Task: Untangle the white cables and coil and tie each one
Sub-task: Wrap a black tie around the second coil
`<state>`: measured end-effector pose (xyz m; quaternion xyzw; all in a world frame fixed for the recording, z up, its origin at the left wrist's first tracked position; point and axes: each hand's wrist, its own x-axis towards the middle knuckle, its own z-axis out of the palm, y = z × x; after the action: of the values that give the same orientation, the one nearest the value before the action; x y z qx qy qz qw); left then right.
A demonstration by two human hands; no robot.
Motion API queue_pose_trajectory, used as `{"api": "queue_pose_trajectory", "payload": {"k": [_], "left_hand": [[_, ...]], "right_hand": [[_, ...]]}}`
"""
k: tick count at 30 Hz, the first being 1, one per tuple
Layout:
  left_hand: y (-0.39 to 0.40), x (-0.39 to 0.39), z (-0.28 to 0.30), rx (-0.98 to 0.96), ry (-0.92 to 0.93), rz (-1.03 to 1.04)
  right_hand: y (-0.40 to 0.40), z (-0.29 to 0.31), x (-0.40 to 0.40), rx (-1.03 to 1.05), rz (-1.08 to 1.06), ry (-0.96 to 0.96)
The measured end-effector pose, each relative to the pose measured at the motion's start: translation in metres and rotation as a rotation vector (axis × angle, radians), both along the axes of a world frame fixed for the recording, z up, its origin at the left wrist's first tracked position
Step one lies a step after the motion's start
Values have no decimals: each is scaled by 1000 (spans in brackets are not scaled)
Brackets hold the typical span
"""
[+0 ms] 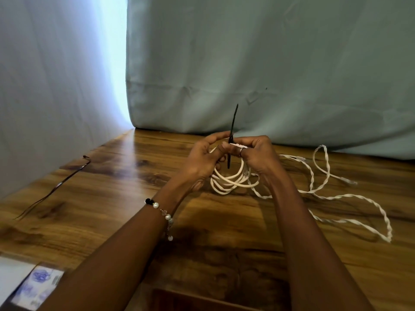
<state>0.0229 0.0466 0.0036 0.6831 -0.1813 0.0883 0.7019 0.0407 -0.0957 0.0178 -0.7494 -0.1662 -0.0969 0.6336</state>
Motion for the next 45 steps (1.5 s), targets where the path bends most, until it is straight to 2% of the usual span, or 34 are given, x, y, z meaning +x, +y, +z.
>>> {"api": "queue_pose_trajectory", "payload": {"k": [3,6,10,12,15,19,24,32,38,41,43,45], "left_hand": [[-2,0,-4,-67,-29,28],[-3,-1,-6,-164,17,55],[-4,-9,1,-235,93,65],[-3,-8,1,-186,80,106],[-2,-6,1,-86,81,132],[-5,-9,1,52,57,75],[-3,-9,3,81,85,49],[7,-11,5,268,101,-14],[5,-7,4,393,83,-63],[5,-8,3,439,65,-152],[7,-9,1,511,-8,-192],[11,-9,1,607,-138,-126]], "right_hand": [[-2,3,-2,-118,-2,-26],[-2,7,-5,-206,52,-33],[-8,10,-9,-265,242,12],[-11,13,-11,-129,260,90],[-13,17,-7,96,65,49],[-3,19,-13,132,0,-65],[4,21,-15,272,-154,-160],[-38,48,-23,875,-290,-224],[-38,46,-20,897,-370,-304],[-43,43,-17,852,-384,-346],[-46,39,-12,812,-388,-356],[-49,35,-8,800,-384,-320]]}}
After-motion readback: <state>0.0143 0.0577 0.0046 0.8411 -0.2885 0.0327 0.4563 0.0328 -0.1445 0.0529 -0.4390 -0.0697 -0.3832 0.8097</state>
